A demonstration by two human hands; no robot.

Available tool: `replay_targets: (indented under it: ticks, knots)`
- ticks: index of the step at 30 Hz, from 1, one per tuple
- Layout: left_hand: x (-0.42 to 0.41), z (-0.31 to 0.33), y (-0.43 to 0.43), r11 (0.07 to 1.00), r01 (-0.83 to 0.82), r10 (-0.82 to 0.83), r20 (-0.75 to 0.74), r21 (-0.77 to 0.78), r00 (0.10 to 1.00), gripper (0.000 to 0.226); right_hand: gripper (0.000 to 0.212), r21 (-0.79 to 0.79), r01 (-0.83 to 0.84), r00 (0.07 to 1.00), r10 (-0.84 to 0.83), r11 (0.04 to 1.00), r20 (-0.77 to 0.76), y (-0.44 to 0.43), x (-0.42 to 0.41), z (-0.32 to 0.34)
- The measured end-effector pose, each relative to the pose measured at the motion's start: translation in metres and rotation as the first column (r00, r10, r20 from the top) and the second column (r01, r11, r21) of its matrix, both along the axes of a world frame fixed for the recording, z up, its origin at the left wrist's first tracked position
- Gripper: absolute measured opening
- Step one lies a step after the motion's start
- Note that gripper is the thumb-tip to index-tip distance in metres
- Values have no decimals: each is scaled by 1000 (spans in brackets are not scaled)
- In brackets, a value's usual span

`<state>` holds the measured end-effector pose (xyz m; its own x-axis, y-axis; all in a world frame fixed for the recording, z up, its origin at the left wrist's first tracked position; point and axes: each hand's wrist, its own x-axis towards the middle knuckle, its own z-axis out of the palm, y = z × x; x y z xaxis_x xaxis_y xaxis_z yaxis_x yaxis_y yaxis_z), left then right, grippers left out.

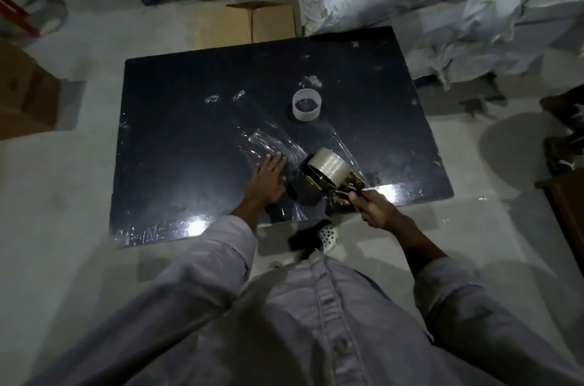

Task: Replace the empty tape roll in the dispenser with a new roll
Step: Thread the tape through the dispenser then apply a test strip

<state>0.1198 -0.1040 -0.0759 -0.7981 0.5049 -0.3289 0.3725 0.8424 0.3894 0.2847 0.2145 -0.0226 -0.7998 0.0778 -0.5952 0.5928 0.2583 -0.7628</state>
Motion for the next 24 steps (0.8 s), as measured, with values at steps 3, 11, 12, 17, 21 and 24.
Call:
replay_targets:
  ticks: [3, 11, 12, 17, 21, 24]
  knots:
    - [-1, 2, -7, 998, 16, -15, 27, -58, 1000, 75, 46, -27, 8, 1000, -8, 1000, 0, 13, 15, 2]
    - [10, 7, -12, 996, 21, -18, 34, -88, 999, 84, 90, -69, 146, 989, -148, 987, -25, 61, 113, -3]
    - [10, 7, -14, 997, 22, -19, 39, -79, 999, 84, 91, -65, 161, 987, -162, 985, -18, 66, 125, -2]
    - [11, 6, -22, 999, 2, 1, 71, -36, 998, 82, 91, -39, 215, 976, -216, 976, -18, 63, 149, 7]
    - [12, 4, -31, 1000, -6, 7, 100, -10, 995, 83, 83, 35, 207, 978, -207, 978, -3, 70, 167, 14]
    - [14, 3, -32, 1000, -23, 21, 99, 11, 995, 82, 80, 74, 242, 968, -246, 967, 49, 82, 188, 16]
